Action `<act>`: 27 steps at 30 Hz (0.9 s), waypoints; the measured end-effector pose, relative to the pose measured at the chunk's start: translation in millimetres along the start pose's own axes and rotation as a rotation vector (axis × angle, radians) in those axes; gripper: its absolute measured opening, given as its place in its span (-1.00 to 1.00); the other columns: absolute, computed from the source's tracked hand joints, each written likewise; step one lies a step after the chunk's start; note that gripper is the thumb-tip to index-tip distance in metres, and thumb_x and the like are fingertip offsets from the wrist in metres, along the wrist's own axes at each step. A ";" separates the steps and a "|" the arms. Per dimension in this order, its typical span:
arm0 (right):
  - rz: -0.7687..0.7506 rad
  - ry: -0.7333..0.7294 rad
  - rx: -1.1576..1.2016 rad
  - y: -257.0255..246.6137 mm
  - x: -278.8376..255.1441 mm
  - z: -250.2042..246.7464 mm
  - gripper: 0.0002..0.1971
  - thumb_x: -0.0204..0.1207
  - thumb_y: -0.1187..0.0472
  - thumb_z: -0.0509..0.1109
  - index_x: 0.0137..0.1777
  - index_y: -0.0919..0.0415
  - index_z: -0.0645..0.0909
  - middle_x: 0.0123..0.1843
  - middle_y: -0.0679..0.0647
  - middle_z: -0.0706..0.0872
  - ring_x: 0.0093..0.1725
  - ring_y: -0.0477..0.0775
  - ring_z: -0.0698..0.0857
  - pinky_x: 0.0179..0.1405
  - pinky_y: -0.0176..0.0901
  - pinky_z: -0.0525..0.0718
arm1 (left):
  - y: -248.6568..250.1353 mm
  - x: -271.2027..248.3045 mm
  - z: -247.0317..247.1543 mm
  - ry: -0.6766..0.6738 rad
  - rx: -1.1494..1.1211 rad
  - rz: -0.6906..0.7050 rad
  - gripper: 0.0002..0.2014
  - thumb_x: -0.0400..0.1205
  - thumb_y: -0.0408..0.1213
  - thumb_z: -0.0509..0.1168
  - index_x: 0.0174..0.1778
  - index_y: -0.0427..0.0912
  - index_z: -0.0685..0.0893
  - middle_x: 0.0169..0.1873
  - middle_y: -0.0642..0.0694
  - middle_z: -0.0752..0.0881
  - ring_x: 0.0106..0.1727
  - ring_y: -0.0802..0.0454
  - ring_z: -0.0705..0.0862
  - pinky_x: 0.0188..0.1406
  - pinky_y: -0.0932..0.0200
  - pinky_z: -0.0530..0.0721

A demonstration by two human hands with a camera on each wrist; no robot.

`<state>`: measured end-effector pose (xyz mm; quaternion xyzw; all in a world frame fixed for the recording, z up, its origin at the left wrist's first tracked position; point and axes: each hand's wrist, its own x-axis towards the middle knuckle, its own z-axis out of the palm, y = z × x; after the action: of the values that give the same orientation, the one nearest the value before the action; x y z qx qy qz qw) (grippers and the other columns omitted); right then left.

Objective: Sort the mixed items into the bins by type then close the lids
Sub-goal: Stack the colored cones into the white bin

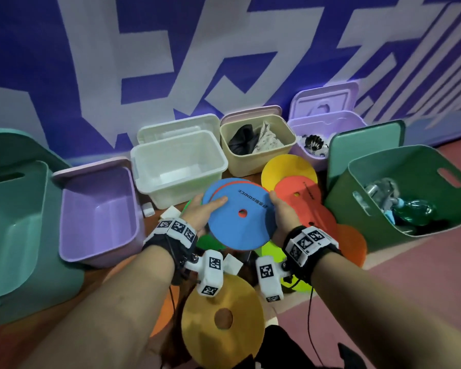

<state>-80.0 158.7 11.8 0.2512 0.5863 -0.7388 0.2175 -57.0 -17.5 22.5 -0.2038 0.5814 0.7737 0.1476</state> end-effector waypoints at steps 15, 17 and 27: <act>-0.126 0.293 -0.230 -48.9 70.3 -91.3 -0.56 0.40 0.14 0.42 0.29 0.23 0.63 0.26 0.19 0.70 0.22 0.25 0.67 0.32 0.18 0.59 | -9.0 80.0 126.3 0.095 0.295 -0.062 -0.45 0.56 -0.35 0.44 0.44 -0.22 0.41 0.24 -0.24 0.62 0.22 -0.18 0.66 0.31 -0.17 0.61; -0.076 0.335 -0.228 -45.8 82.7 -109.7 -0.46 0.34 0.05 0.43 0.31 0.28 0.60 0.26 0.24 0.69 0.20 0.27 0.67 0.32 0.18 0.59 | -14.2 95.5 142.8 0.096 0.365 -0.104 -0.45 0.54 -0.26 0.48 0.42 -0.19 0.45 0.23 -0.22 0.65 0.22 -0.19 0.67 0.30 -0.19 0.62; 0.115 0.395 -0.418 -33.1 114.6 -171.3 -0.37 0.57 -0.01 0.33 0.49 0.41 0.37 0.44 0.37 0.52 0.41 0.35 0.52 0.43 0.15 0.47 | -93.0 174.5 174.9 0.001 0.421 -0.308 -0.10 0.01 0.06 0.56 0.29 -0.27 0.62 0.06 -0.25 0.78 0.03 -0.24 0.79 0.12 -0.26 0.73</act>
<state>-169.8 330.0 -66.9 0.3728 0.7415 -0.5253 0.1877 -191.2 175.0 -98.4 -0.2550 0.6918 0.6039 0.3028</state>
